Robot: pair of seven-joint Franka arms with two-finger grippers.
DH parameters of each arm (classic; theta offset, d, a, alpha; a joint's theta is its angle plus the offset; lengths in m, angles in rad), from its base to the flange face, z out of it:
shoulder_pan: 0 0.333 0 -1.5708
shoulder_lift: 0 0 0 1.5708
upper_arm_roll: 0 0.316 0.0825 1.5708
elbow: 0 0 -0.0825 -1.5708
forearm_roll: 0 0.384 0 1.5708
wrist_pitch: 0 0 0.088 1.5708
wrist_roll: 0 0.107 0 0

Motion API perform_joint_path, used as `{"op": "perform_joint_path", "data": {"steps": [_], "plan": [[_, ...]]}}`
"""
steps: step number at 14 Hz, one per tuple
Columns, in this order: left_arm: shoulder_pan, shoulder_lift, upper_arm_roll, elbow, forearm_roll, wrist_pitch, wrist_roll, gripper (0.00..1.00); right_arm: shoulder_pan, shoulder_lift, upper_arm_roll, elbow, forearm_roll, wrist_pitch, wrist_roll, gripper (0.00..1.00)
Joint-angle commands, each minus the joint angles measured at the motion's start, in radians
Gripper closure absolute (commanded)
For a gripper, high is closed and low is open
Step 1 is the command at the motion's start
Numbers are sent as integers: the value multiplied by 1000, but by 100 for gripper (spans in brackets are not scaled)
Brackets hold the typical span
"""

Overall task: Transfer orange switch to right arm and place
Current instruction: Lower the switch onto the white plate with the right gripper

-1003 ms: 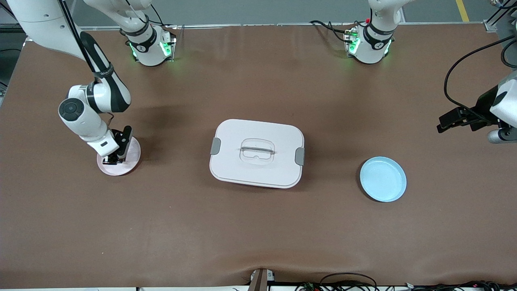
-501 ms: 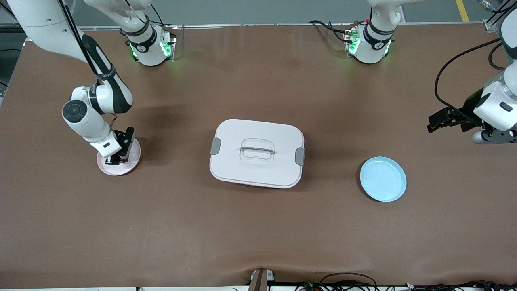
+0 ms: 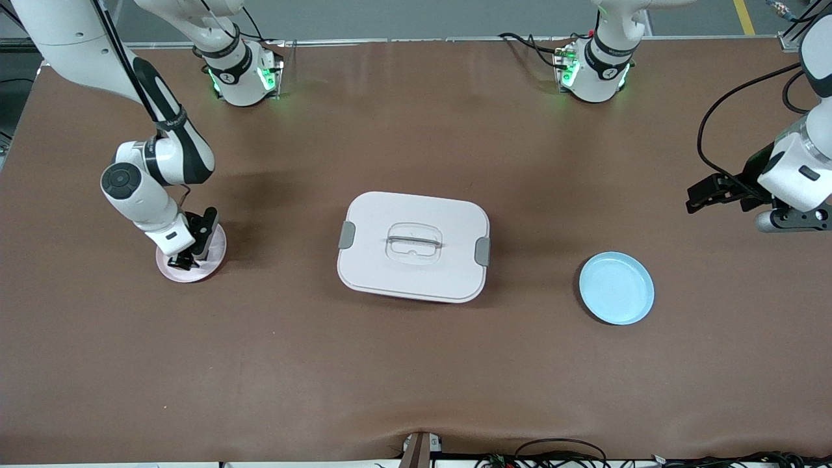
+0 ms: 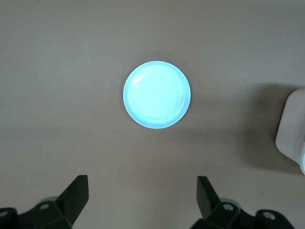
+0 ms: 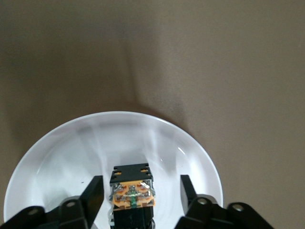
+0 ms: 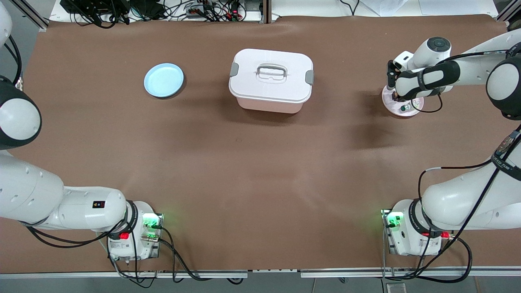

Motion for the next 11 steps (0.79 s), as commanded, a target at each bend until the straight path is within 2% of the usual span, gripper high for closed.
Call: {"op": "perform_joint_path", "data": {"steps": [1, 6, 9, 11], "plan": [[-16, -11, 16, -6, 16, -11, -3, 0, 0, 1, 7, 54, -10, -91, 31, 0], [-12, -25, 13, -1, 13, -11, -4, 0, 32, -49, 15, 145, -3, -376, 222, 0], [-12, -71, 10, 4, 10, -22, -7, 0, 33, -114, 20, 149, 132, -477, 313, 0], [-12, -91, 10, 26, 16, -87, 8, 0, 35, -155, 20, 183, 175, -589, 380, 0]]}}
